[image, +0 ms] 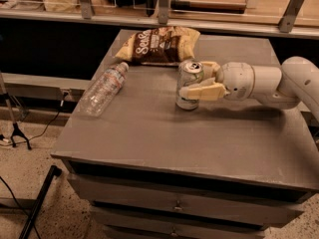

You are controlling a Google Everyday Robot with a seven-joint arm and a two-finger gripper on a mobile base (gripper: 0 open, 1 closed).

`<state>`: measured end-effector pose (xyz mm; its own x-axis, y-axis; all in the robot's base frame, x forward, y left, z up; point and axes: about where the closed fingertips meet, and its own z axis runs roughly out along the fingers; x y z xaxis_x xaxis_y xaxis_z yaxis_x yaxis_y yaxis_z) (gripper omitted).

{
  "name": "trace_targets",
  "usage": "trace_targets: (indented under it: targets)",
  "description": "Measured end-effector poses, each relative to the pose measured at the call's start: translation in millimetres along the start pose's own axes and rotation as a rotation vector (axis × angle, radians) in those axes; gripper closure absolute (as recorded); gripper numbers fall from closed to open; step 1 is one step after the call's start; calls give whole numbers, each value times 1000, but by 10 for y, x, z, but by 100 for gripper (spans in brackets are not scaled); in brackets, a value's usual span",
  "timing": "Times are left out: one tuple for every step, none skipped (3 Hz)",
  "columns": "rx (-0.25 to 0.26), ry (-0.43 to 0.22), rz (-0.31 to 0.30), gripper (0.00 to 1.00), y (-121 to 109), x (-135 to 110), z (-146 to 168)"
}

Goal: Place 7up can upright

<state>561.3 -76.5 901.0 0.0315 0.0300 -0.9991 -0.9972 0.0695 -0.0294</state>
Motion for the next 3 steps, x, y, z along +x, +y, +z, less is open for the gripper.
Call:
trace_targets:
  targets:
    - [-2, 0, 0, 0, 3, -4, 14]
    - [-9, 38, -26, 0, 18, -91, -10]
    - [23, 105, -79, 0, 44, -260, -165]
